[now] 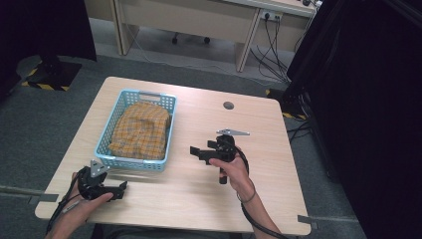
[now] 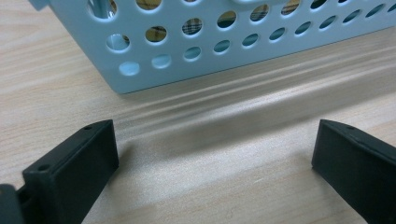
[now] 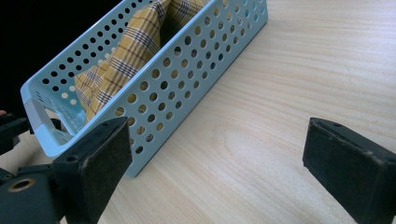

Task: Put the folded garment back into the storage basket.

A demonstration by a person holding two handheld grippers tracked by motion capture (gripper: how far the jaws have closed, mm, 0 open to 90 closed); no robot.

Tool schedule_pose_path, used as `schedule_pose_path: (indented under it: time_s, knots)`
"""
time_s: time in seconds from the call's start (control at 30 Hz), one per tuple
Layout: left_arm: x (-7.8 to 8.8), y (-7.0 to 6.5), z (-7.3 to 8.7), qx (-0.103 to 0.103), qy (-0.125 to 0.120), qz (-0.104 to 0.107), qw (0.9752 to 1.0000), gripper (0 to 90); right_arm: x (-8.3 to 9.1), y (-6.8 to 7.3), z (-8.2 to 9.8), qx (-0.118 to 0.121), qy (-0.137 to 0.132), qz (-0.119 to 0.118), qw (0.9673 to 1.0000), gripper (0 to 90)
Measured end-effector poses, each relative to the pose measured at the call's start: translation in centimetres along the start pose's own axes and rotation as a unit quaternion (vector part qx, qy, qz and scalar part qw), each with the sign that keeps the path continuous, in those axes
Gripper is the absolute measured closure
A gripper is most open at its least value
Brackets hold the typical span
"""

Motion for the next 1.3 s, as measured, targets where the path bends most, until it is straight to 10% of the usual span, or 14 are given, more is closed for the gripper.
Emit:
schedule_pose_path:
  time_s: [1.3]
  knots:
    - [0.0, 0.0, 0.0, 0.000, 0.000, 0.001, 1.0000, 0.0, 1.4, -0.9, 1.7, -0.001, 0.006, 0.014, 0.9999, 8.9]
Point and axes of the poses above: each handheld gripper's, and its own axes: x roughly backward along the jaws, z roughly out of its underside, y roughly to its left, the point moved 1 cm from there along -x, roughly forward along the jaws, and after that the axes turned 3 degrees about y, right-handed, at the moved point
